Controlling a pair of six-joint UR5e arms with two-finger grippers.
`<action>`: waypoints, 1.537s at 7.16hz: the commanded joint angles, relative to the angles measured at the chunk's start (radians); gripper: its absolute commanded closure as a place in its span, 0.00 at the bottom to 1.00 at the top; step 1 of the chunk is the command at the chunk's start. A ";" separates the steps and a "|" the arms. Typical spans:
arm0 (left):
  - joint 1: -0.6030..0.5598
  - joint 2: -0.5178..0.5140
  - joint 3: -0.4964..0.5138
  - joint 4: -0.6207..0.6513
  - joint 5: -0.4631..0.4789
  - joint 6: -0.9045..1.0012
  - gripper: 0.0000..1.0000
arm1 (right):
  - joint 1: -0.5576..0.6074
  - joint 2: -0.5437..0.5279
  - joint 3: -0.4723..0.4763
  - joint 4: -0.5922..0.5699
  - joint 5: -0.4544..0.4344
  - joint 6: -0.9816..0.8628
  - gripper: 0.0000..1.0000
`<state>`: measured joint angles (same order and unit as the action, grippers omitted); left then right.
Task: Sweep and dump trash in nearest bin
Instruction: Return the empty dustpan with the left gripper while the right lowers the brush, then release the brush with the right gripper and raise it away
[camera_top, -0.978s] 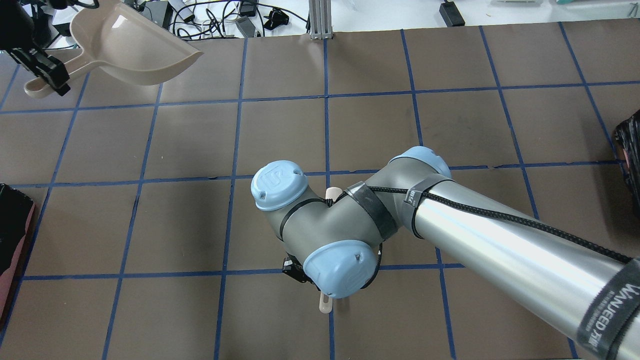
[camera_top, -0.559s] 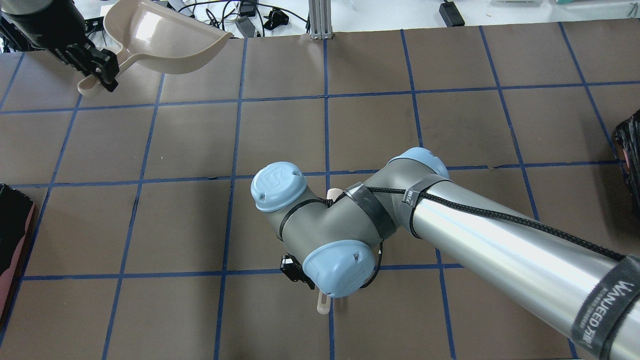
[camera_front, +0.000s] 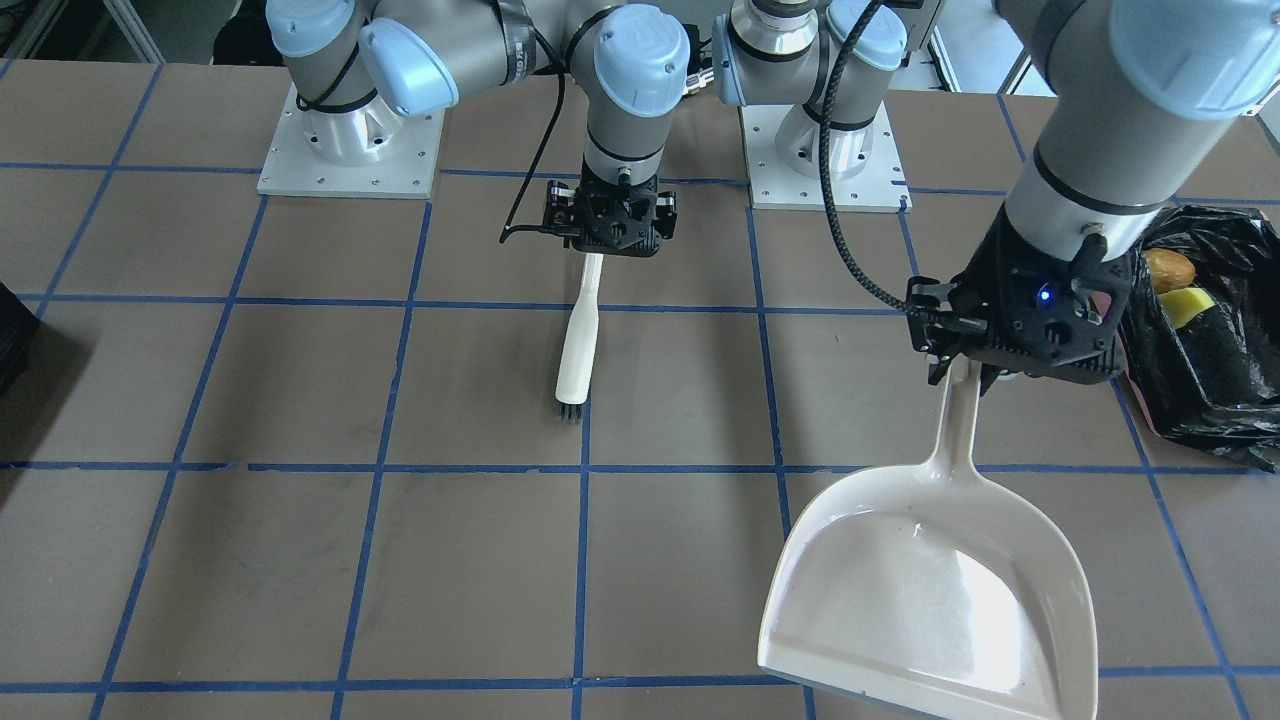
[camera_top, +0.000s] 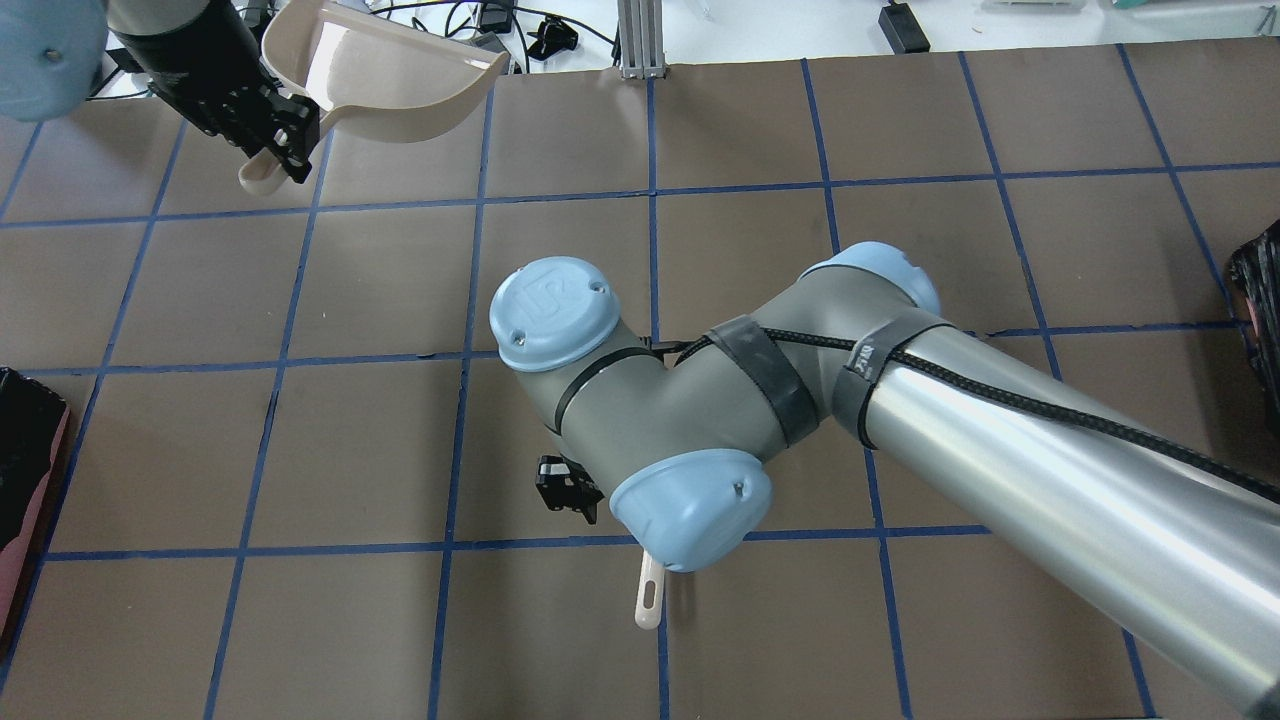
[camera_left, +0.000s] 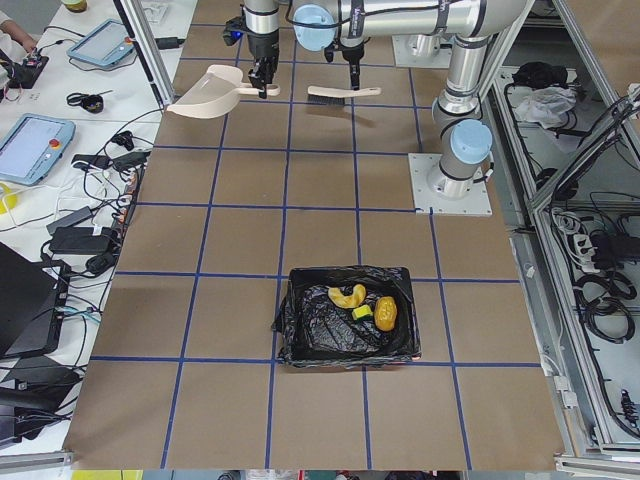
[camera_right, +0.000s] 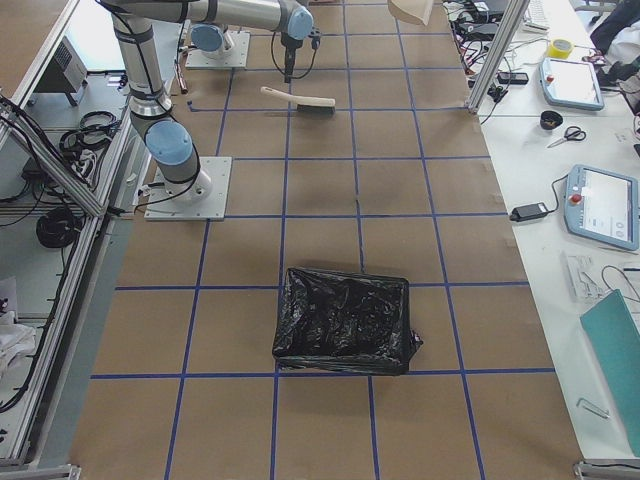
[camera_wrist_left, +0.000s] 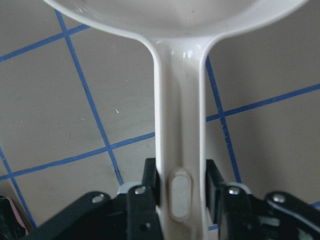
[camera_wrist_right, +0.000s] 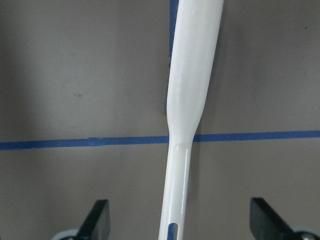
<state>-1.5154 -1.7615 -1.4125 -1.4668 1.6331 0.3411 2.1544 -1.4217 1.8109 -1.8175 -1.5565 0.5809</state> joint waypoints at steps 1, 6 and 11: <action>-0.070 -0.056 0.000 0.075 -0.066 -0.128 1.00 | -0.138 -0.148 -0.007 0.070 0.001 -0.210 0.00; -0.221 -0.188 -0.005 0.109 -0.136 -0.267 1.00 | -0.531 -0.207 -0.215 0.207 0.015 -0.564 0.00; -0.368 -0.253 -0.071 0.144 -0.141 -0.421 1.00 | -0.633 -0.201 -0.280 0.234 0.021 -0.582 0.00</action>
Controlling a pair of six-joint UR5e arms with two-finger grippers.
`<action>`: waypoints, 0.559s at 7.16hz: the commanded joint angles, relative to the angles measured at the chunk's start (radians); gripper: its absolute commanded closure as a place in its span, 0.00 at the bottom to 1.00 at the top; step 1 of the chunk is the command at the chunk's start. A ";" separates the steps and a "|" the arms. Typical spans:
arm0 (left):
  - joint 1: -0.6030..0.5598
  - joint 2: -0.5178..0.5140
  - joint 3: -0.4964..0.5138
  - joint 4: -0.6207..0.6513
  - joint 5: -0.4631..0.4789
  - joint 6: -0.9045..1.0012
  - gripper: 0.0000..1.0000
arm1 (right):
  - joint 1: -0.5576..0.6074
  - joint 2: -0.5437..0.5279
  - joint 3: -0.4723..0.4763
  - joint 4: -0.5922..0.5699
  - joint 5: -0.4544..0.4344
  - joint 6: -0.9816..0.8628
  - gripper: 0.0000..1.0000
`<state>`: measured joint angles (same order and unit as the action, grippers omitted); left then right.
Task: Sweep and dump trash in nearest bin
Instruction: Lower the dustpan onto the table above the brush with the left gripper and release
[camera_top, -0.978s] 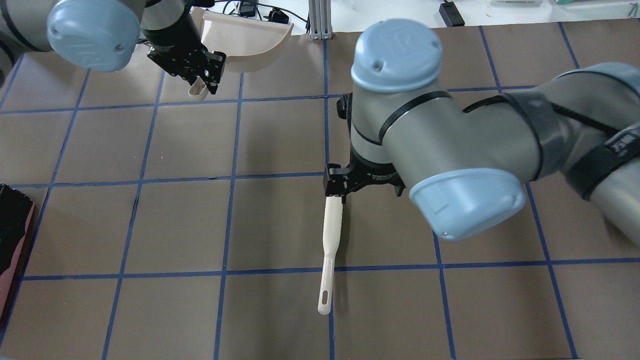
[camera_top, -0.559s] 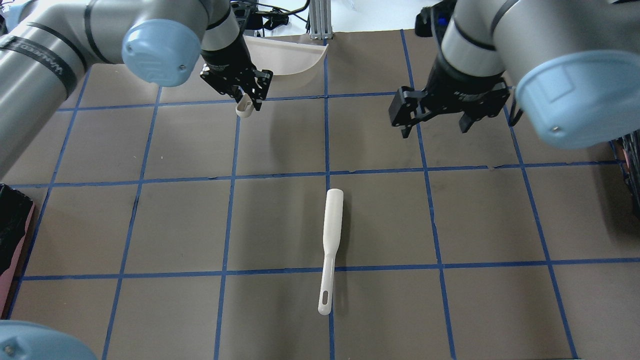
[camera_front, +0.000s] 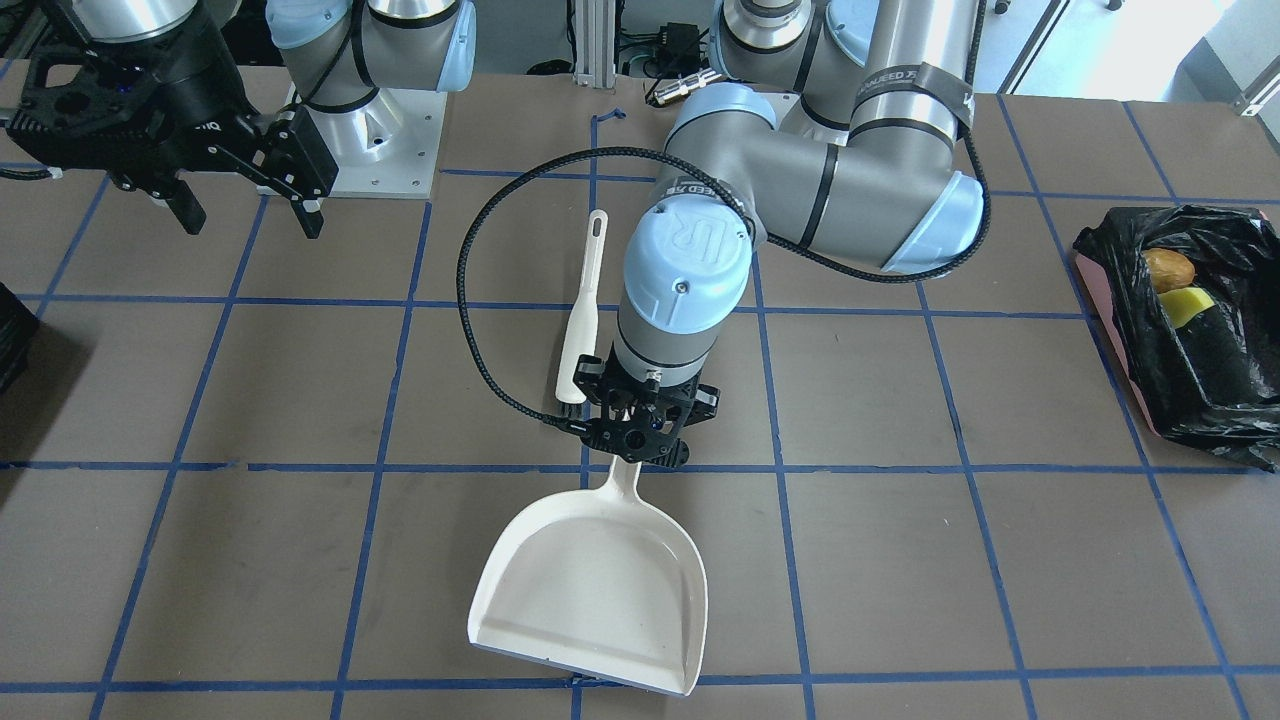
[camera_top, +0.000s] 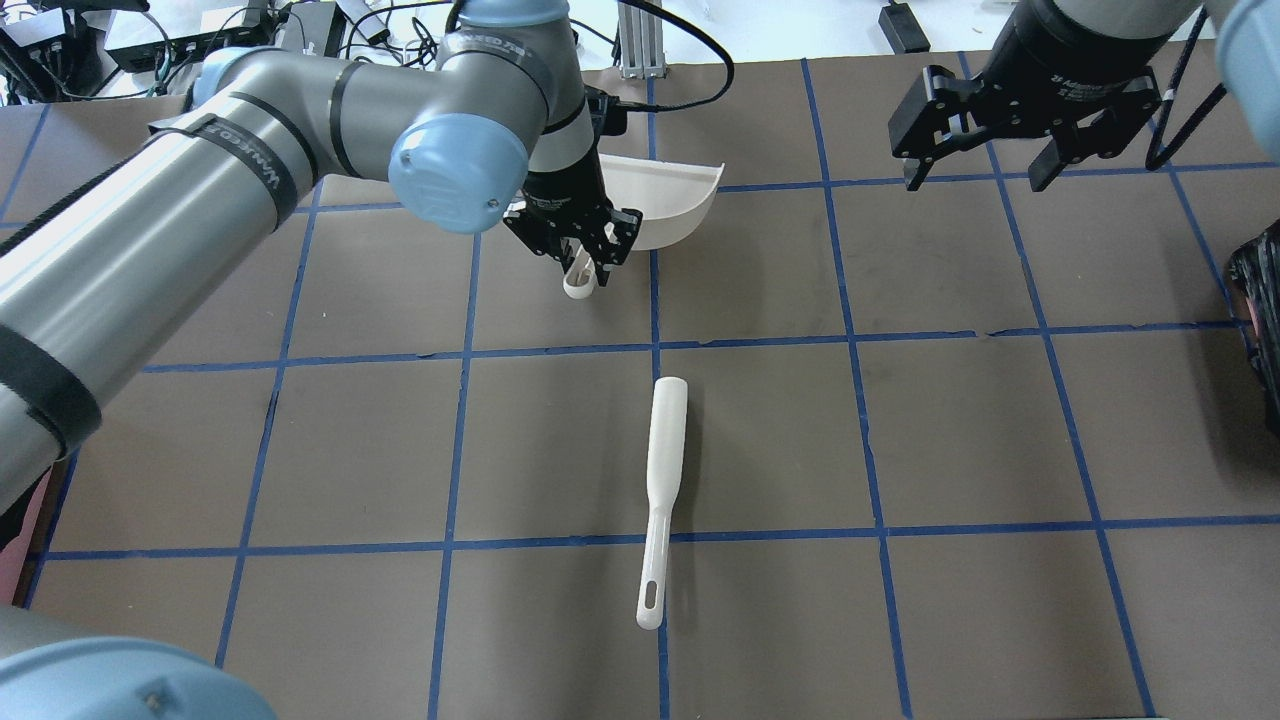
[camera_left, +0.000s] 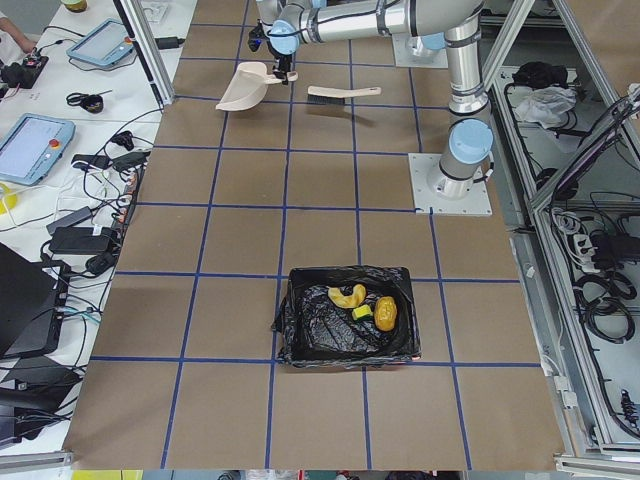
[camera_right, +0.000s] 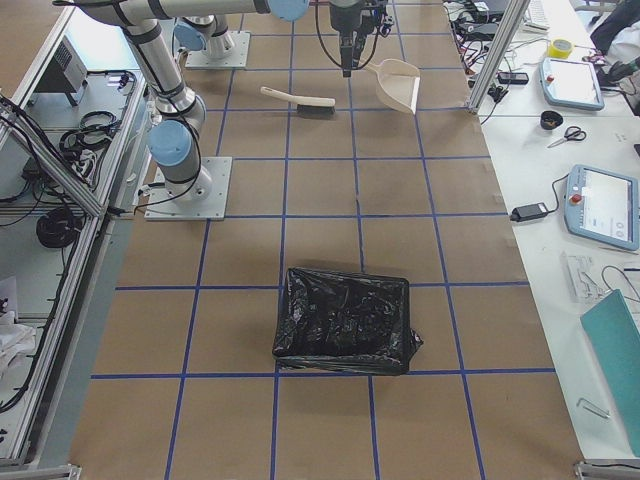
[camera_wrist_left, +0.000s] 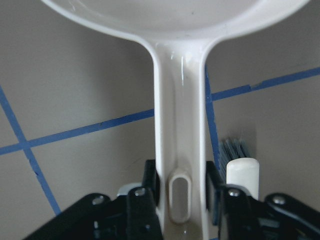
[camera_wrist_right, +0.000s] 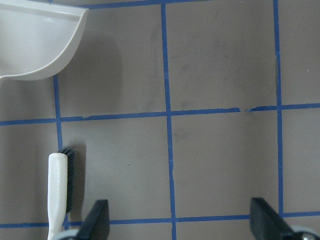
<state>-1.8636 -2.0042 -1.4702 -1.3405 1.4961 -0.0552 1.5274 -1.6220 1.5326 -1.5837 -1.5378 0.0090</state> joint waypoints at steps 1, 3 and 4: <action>-0.023 -0.022 -0.019 0.020 -0.020 -0.035 1.00 | -0.004 -0.001 -0.002 0.002 0.001 -0.011 0.00; -0.035 -0.037 -0.032 0.041 -0.022 -0.057 1.00 | -0.003 0.005 0.000 -0.008 -0.005 -0.011 0.00; -0.035 -0.045 -0.032 0.061 -0.022 -0.055 1.00 | -0.003 0.011 0.000 -0.007 -0.008 -0.012 0.00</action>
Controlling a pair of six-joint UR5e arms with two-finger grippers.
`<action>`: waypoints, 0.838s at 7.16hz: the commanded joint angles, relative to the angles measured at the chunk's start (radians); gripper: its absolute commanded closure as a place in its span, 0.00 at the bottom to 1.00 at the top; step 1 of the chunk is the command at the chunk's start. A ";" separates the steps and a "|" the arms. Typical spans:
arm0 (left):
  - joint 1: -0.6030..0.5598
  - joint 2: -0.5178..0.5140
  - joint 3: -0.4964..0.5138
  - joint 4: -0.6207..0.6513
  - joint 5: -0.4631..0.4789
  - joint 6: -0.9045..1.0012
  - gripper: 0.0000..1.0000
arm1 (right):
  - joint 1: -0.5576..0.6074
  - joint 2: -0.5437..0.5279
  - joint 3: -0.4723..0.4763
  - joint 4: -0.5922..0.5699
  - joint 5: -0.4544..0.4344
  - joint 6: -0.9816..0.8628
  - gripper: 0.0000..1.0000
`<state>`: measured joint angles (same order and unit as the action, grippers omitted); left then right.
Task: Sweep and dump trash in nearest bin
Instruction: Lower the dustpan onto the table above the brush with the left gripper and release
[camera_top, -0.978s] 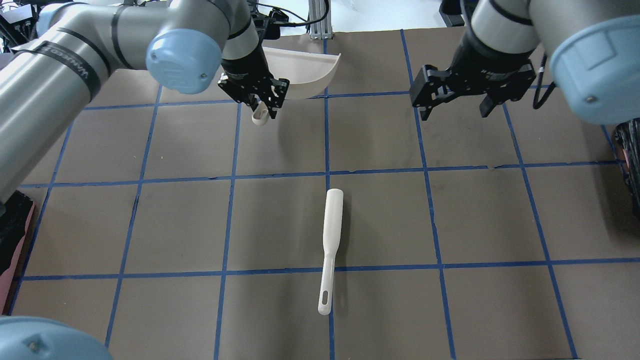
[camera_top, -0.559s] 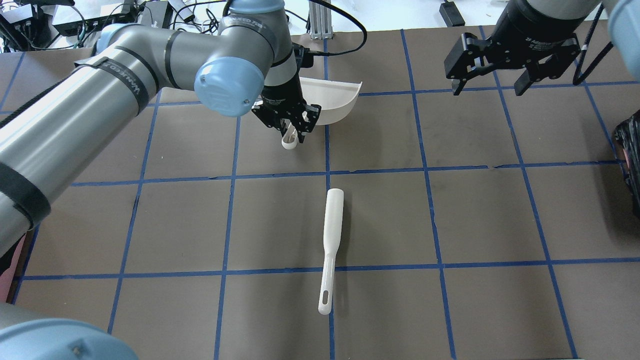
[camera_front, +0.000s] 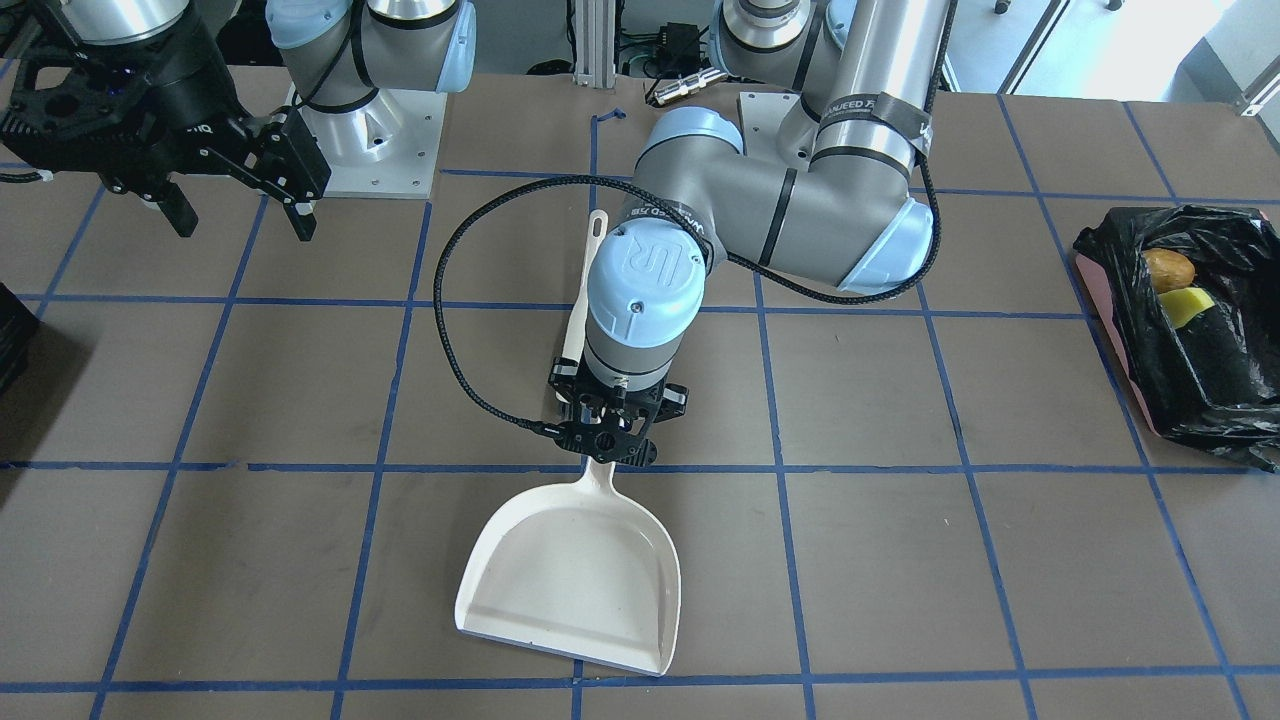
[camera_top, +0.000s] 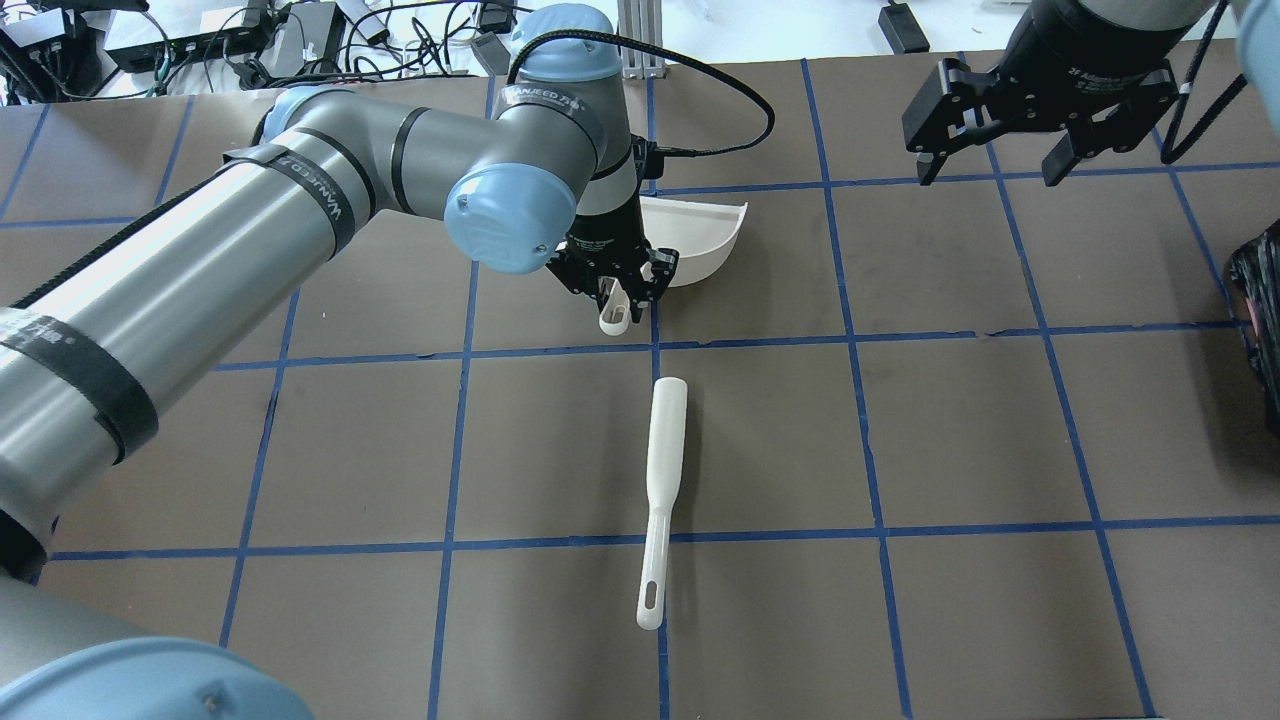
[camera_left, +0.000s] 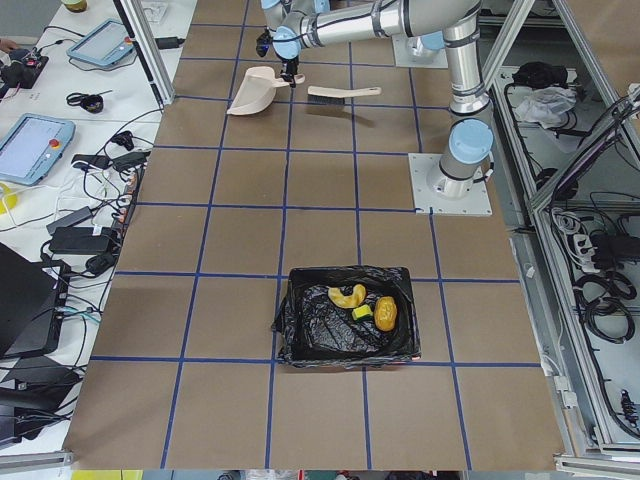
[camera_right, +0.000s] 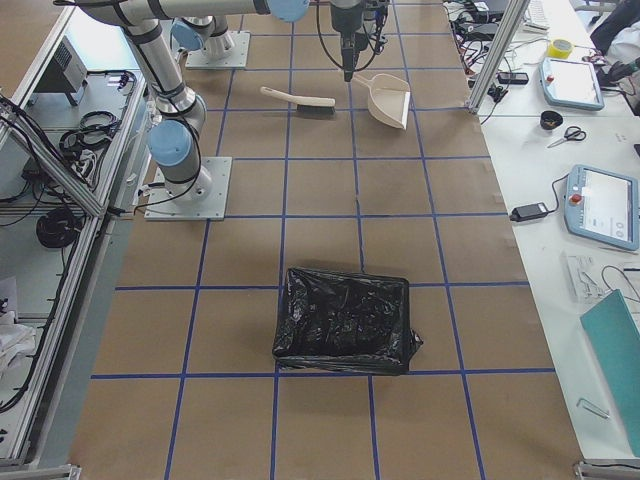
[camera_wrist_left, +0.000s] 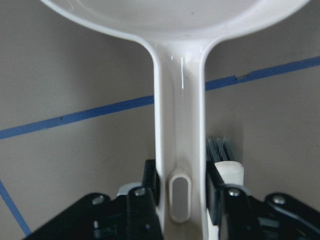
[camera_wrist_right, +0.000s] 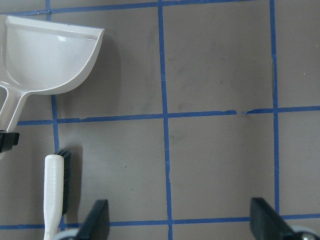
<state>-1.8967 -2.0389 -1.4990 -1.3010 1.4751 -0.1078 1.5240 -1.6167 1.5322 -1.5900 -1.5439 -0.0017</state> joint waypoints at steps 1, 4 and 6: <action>-0.002 -0.020 -0.003 0.029 0.001 -0.001 1.00 | 0.002 0.003 -0.004 0.002 0.007 -0.001 0.00; -0.008 -0.023 -0.003 0.025 -0.004 -0.070 1.00 | 0.002 0.006 -0.001 0.010 0.005 -0.001 0.00; -0.010 -0.023 -0.003 0.020 -0.056 -0.146 1.00 | 0.007 0.006 0.012 0.013 0.007 -0.001 0.00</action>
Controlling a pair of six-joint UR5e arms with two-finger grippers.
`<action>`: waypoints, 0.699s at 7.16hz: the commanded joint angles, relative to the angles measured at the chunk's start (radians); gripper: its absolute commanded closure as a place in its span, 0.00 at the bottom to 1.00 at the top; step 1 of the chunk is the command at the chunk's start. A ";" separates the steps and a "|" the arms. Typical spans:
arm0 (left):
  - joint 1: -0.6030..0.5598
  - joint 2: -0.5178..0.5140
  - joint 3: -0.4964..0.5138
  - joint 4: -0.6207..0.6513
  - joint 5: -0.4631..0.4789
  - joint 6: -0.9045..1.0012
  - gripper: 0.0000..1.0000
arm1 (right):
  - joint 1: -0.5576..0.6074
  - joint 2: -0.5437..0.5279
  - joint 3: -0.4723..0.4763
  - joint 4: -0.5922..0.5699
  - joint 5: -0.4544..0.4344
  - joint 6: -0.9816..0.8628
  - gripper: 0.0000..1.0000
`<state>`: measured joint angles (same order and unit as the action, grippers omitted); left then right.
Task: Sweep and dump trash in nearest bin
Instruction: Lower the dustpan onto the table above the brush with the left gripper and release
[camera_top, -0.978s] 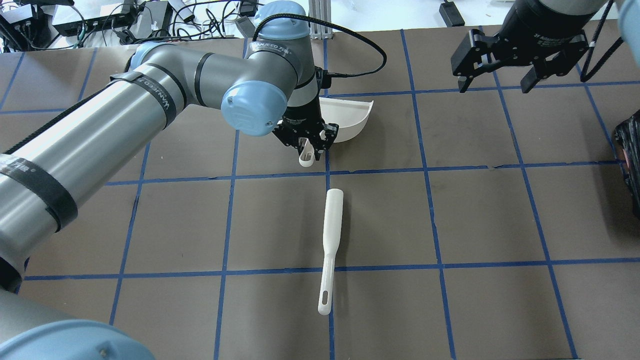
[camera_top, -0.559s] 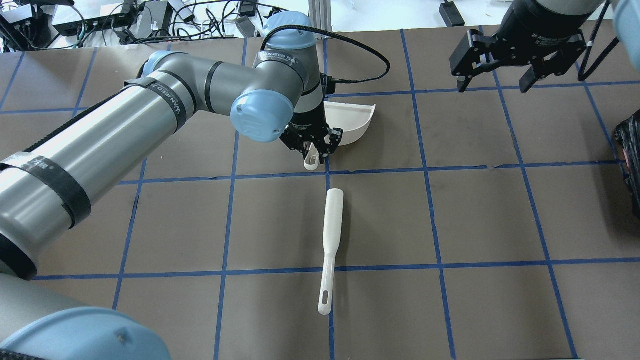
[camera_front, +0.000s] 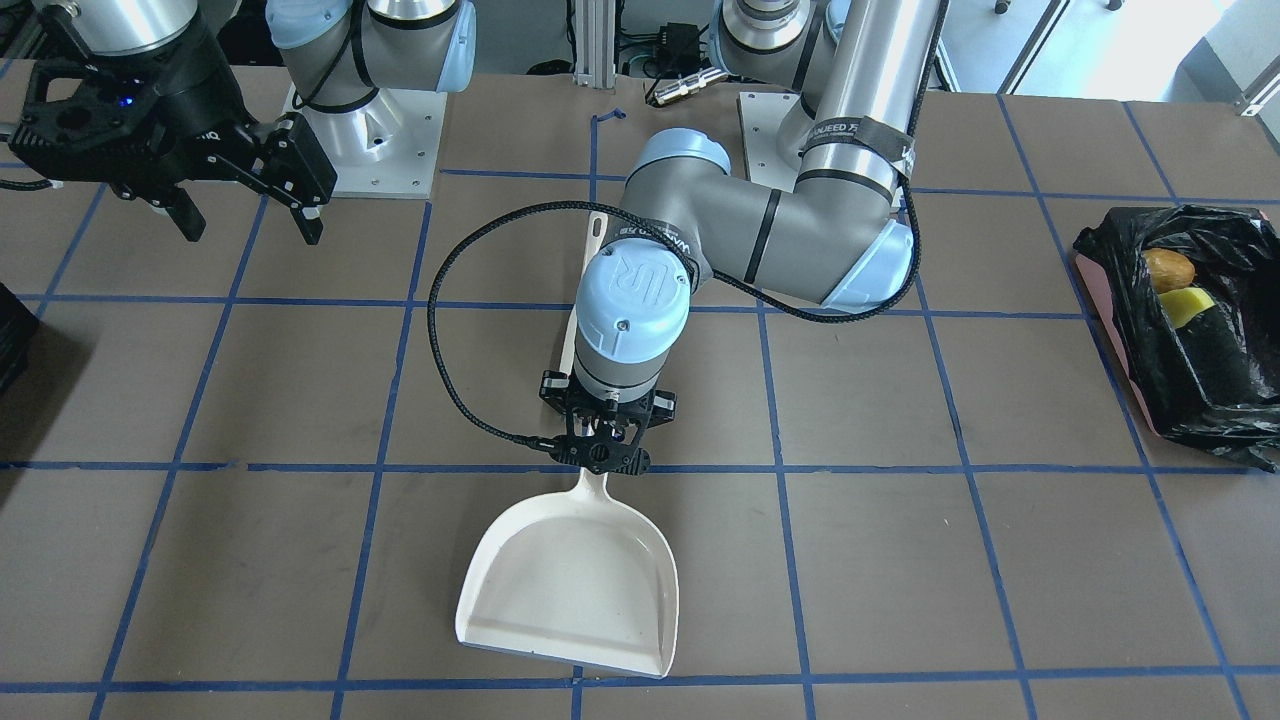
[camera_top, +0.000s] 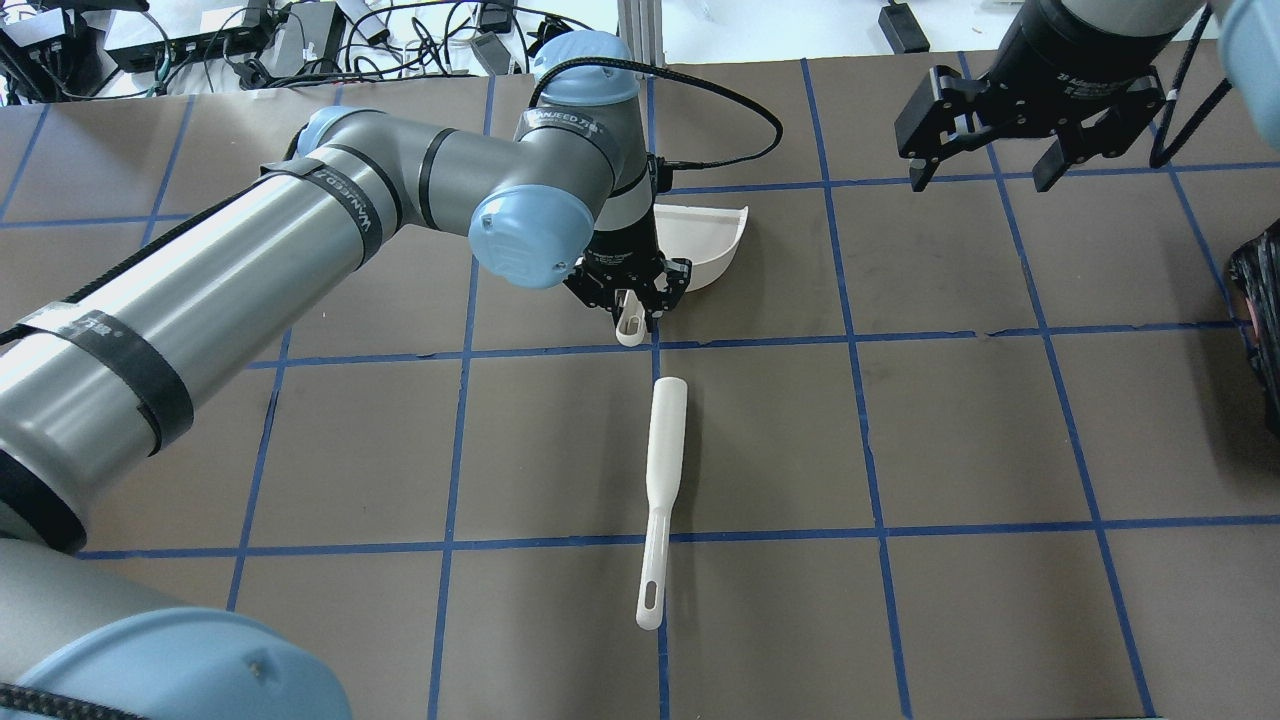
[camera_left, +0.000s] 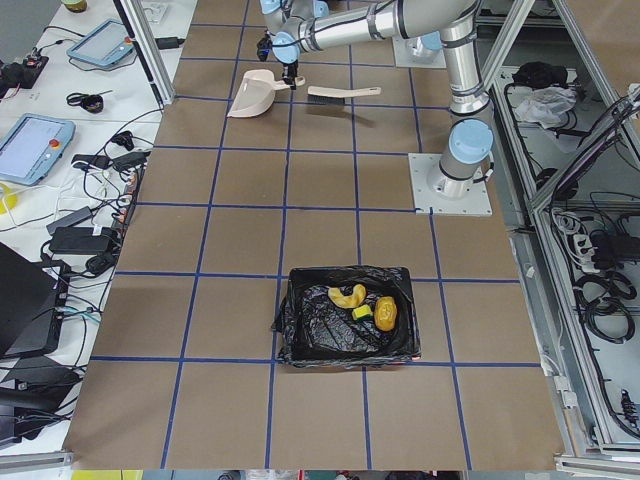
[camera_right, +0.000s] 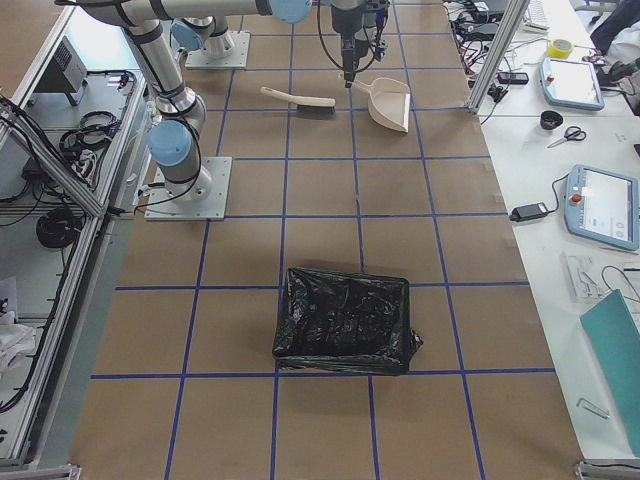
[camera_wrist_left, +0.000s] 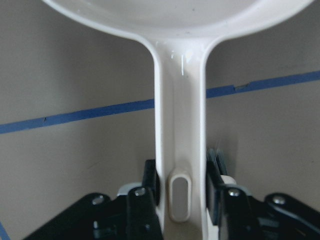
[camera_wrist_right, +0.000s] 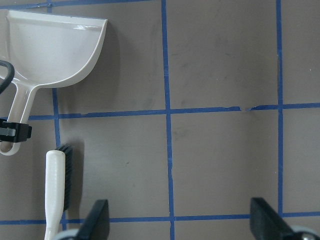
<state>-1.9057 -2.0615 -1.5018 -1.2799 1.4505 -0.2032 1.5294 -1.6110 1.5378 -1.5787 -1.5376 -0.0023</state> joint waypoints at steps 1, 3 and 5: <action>-0.001 0.000 -0.002 -0.002 -0.033 -0.047 1.00 | 0.005 0.014 0.008 0.003 0.001 -0.001 0.00; -0.016 0.001 -0.030 0.008 -0.032 -0.041 1.00 | 0.006 0.042 0.008 -0.001 0.001 -0.001 0.00; -0.019 0.000 -0.037 0.008 -0.032 -0.048 0.62 | 0.009 0.040 0.007 -0.001 0.002 0.001 0.00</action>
<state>-1.9219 -2.0613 -1.5335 -1.2728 1.4189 -0.2450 1.5361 -1.5724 1.5453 -1.5796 -1.5367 -0.0027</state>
